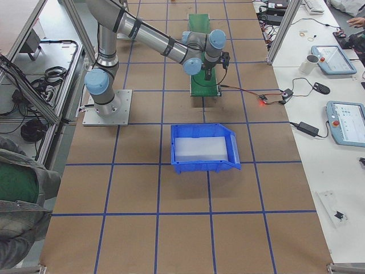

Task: Move capacitor from left to right
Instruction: 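Close the right gripper on the capacitor at the belt's far end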

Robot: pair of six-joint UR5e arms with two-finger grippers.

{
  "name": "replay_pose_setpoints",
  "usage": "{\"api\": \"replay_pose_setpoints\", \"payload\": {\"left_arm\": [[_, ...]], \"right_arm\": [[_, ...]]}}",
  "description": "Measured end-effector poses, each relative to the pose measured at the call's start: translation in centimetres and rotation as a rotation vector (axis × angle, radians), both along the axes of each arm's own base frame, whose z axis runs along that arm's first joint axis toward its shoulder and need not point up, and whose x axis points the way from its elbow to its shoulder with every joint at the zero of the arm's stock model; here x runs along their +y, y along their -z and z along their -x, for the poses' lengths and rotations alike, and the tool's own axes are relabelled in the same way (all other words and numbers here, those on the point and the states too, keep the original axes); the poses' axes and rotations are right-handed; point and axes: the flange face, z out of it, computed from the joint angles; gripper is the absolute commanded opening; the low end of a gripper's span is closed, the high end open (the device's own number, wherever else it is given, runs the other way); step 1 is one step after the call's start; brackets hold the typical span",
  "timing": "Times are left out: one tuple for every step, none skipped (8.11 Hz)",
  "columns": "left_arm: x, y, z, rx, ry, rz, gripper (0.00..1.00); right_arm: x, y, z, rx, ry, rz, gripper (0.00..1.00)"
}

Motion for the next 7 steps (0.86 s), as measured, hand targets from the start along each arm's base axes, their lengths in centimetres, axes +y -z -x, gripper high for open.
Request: {"api": "replay_pose_setpoints", "payload": {"left_arm": [[0.0, -0.01, 0.0, 0.0, 0.0, 0.0, 1.0], [-0.01, -0.02, 0.0, 0.0, 0.0, 0.001, 1.0], [0.0, -0.05, -0.01, -0.001, 0.0, 0.001, 1.0], [0.02, -0.09, 0.0, -0.001, 0.0, 0.002, 1.0], [0.03, -0.1, 0.0, 0.0, 0.001, 0.002, 1.0], [0.04, -0.12, 0.0, 0.0, 0.001, 0.003, 1.0], [0.04, -0.12, 0.0, -0.001, 0.001, 0.003, 1.0]], "right_arm": [[-0.19, 0.13, 0.01, 0.0, 0.0, 0.009, 0.99], [-0.29, 0.22, 0.01, 0.0, 0.0, 0.014, 0.99], [-0.34, 0.3, 0.0, -0.001, 0.0, 0.016, 0.99], [-0.37, 0.43, -0.01, -0.003, 0.0, 0.015, 0.99], [-0.39, 0.53, -0.02, -0.004, 0.0, 0.013, 0.95], [-0.39, 0.6, -0.01, -0.004, 0.0, 0.012, 0.91], [-0.35, 0.75, 0.01, -0.001, 0.0, 0.007, 0.86]]}}
